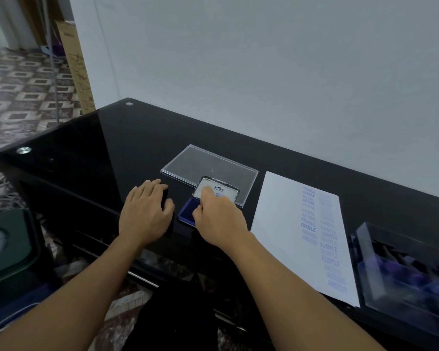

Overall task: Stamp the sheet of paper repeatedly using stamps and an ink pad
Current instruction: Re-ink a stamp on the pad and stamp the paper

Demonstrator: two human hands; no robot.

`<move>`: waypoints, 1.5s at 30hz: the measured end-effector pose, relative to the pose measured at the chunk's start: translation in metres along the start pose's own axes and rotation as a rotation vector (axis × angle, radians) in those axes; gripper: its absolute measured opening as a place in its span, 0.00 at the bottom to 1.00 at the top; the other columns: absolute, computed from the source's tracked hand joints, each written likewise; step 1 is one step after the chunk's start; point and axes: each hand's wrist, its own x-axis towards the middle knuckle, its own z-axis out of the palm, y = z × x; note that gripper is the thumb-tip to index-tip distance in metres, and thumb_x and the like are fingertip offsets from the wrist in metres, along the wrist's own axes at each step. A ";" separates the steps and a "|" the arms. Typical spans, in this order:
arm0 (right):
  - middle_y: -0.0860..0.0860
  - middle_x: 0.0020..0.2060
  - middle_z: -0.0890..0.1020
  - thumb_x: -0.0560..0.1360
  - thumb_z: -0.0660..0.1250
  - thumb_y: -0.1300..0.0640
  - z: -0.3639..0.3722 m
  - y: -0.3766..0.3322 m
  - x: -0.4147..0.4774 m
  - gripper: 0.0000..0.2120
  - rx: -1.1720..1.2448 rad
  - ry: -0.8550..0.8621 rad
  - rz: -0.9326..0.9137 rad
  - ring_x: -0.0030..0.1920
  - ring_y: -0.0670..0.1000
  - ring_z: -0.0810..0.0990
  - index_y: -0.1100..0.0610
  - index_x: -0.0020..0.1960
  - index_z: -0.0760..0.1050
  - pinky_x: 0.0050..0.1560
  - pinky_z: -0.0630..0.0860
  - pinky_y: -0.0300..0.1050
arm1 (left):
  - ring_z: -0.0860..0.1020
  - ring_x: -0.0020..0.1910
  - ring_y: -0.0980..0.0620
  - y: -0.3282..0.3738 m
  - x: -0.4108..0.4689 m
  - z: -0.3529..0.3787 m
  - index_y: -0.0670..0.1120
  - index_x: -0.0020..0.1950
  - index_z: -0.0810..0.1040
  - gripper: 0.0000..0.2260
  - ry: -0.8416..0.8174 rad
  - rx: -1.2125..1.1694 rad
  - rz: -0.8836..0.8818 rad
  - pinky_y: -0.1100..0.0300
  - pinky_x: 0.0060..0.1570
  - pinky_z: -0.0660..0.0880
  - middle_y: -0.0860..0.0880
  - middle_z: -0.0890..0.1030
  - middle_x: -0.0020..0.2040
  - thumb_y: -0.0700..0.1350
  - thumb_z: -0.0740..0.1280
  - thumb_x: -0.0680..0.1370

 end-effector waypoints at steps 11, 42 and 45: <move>0.50 0.39 0.77 0.81 0.59 0.53 -0.044 0.039 -0.018 0.07 0.009 0.129 0.109 0.38 0.52 0.76 0.54 0.48 0.65 0.32 0.71 0.45 | 0.75 0.58 0.48 0.036 0.014 -0.031 0.44 0.64 0.77 0.15 -0.116 -0.318 -0.123 0.51 0.62 0.71 0.46 0.78 0.63 0.45 0.64 0.78; 0.52 0.41 0.79 0.77 0.64 0.53 -0.104 0.173 -0.081 0.08 0.003 0.000 0.462 0.37 0.52 0.75 0.56 0.44 0.70 0.38 0.76 0.51 | 0.55 0.78 0.49 0.190 -0.036 0.053 0.46 0.75 0.67 0.22 -0.315 -0.187 0.501 0.49 0.77 0.51 0.47 0.62 0.78 0.49 0.56 0.81; 0.54 0.41 0.80 0.77 0.64 0.54 -0.101 0.173 -0.080 0.08 0.012 -0.025 0.449 0.35 0.51 0.73 0.58 0.44 0.71 0.35 0.71 0.46 | 0.54 0.78 0.50 0.190 -0.037 0.053 0.46 0.75 0.66 0.22 -0.314 -0.183 0.509 0.51 0.77 0.50 0.48 0.61 0.79 0.50 0.55 0.82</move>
